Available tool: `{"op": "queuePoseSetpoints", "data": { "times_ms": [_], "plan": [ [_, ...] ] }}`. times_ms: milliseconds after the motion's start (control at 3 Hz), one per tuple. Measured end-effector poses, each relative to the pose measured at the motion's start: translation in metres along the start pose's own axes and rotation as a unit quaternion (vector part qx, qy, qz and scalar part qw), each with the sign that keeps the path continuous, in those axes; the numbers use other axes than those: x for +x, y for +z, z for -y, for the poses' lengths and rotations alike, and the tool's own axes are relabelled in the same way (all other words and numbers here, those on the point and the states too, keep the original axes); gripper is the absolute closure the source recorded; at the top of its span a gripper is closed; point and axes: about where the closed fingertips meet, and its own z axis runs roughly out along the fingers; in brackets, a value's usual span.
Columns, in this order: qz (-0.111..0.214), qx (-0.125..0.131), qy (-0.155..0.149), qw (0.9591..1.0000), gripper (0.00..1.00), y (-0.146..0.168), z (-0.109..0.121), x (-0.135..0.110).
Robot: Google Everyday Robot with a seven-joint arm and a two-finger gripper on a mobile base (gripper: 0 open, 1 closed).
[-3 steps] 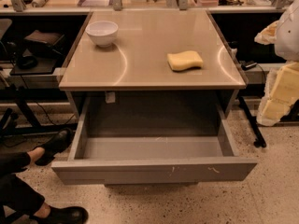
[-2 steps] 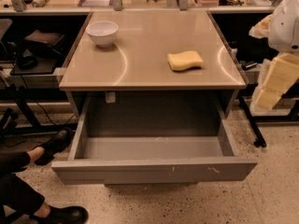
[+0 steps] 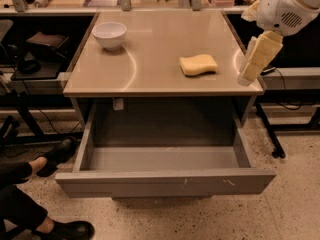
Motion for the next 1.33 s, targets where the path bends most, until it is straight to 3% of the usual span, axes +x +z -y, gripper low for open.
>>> {"op": "queuePoseSetpoints", "data": {
  "times_ms": [333,667,1000,1333],
  "plan": [
    [0.077,0.015,0.004,0.9969,0.0,0.031,0.036,-0.009],
    [0.077,0.015,0.004,0.9969,0.0,0.031,0.037,-0.009],
    [0.072,0.024,0.024,0.9968,0.0,0.046,0.062,0.001],
    [0.074,0.038,0.044,0.9956,0.0,0.075,0.109,0.008]
  ]
}}
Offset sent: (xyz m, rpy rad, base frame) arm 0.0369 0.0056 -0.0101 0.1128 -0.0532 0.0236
